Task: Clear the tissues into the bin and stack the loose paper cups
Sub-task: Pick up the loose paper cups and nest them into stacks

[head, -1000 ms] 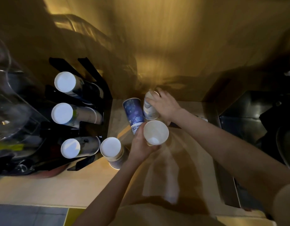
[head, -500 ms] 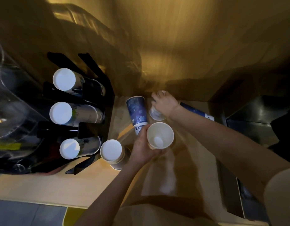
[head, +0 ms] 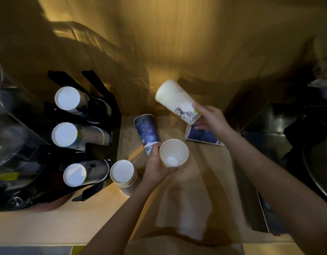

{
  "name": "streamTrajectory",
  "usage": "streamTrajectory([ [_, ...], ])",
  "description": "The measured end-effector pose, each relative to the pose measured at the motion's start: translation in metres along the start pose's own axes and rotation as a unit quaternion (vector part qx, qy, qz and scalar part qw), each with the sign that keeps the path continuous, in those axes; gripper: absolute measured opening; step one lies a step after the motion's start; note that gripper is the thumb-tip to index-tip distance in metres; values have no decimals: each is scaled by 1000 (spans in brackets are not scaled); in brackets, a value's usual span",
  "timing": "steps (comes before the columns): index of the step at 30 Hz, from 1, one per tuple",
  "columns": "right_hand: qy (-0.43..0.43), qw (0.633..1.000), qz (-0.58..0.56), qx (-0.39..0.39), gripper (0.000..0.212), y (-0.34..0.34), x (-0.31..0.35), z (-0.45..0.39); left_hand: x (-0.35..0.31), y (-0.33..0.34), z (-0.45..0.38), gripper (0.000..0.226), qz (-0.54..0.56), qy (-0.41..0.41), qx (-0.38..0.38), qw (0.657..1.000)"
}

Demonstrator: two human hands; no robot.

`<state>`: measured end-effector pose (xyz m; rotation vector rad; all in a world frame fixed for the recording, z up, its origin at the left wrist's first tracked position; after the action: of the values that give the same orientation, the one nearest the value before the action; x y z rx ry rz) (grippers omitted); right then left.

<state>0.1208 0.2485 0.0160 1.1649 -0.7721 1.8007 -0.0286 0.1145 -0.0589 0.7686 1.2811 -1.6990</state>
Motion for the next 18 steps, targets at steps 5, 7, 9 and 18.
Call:
streamTrajectory([
  [5, 27, 944, -311, 104, 39, 31, -22, 40, 3, -1, -2, 84, -4, -3, 4, 1000],
  [7, -17, 908, -401, 122, 41, 46, -22, 53, 3, -2, -2, 83, -4, 0, 7, 1000],
  [9, -57, 931, -344, 105, 51, 55, -23, 64, 2, -2, -1, 83, 3, 5, 8, 1000],
  [18, -37, 965, 251, -61, 79, 71, -64, 71, 0, -3, 1, 89, 13, 5, 13, 1000],
])
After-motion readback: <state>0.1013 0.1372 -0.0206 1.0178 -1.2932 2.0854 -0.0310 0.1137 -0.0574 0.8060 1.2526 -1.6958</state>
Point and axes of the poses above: each hand's wrist, its own z-axis away from the middle knuckle, its own y-axis out of the palm, x = y × z, the point moved 5 cm from there along -z, towards the middle knuckle, and after that the axes turned 15 degrees about x, right-handed, at the moved point
